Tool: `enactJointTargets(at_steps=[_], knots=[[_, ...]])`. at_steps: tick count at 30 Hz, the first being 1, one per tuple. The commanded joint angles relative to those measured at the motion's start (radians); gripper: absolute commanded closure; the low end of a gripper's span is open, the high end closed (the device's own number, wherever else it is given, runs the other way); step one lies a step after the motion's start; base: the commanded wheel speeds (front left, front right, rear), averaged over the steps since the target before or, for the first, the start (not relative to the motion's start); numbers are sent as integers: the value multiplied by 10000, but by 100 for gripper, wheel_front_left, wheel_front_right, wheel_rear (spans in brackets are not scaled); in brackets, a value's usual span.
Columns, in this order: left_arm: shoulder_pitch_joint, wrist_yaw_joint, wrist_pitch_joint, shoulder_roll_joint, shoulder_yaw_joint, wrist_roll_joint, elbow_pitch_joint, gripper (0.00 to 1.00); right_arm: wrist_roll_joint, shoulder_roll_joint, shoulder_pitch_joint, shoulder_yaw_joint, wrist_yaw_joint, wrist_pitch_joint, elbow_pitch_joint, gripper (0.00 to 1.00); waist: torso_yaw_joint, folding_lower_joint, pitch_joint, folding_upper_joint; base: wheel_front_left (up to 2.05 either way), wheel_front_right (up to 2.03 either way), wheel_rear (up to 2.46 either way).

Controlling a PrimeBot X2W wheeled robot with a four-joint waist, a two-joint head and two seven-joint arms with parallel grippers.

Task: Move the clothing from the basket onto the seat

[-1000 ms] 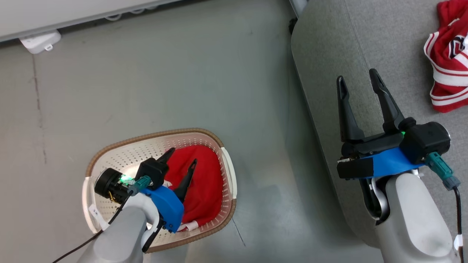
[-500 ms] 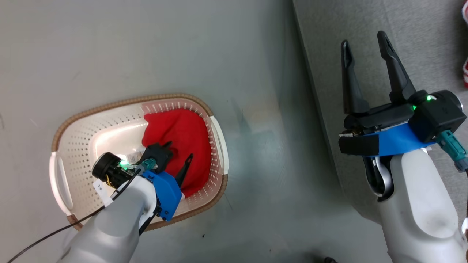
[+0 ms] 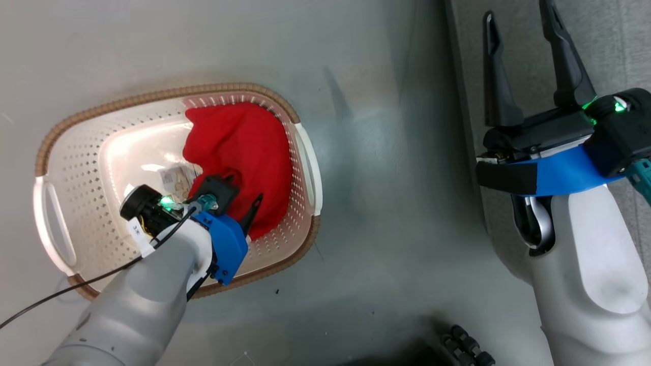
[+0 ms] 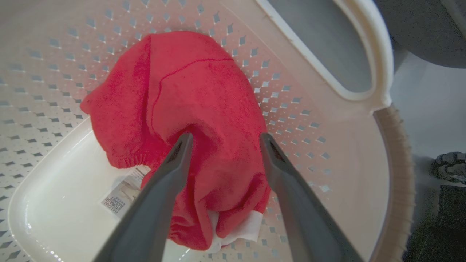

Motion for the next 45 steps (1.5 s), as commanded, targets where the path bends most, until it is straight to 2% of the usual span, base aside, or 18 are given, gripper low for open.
enactJointTargets(at_steps=[1, 17, 18, 19, 20, 32, 45], knots=[[-261, 10, 23, 62, -172, -140, 68, 0, -16, 12, -239, 3, -11, -5, -97, 0, 18, -1, 326, 0, 0, 0, 0], [-1085, 10, 454, 60, -1567, -879, 518, 0, -130, 48, -405, -42, -11, -5, -388, 0, -7, -1, 1280, 0, 0, 0, 0], [-1101, 10, 507, 55, -1628, -913, 550, 28, -140, 53, -391, -46, -11, -5, -387, 0, -4, -1, 1304, 0, 0, 0, 0], [-1125, 10, 565, 49, -1691, -929, 566, 82, -151, 58, -377, -50, -11, -5, -393, 0, -1, -1, 1323, 0, 0, 0, 0], [-1162, 10, 581, 51, -1744, -929, 585, 100, -146, 52, -367, -61, -11, -5, -392, 0, 0, -1, 1341, 0, 0, 0, 0], [-980, 10, 322, -131, -2002, -1176, 429, 100, -147, 14, -196, -197, -11, -5, -244, 0, 158, -1, 969, 0, 0, 0, 0], [-453, 9, -232, -387, -2057, -1913, -769, 100, -58, -155, 310, -337, -11, -5, 240, 0, 752, -1, -629, 0, 0, 0, 0]])
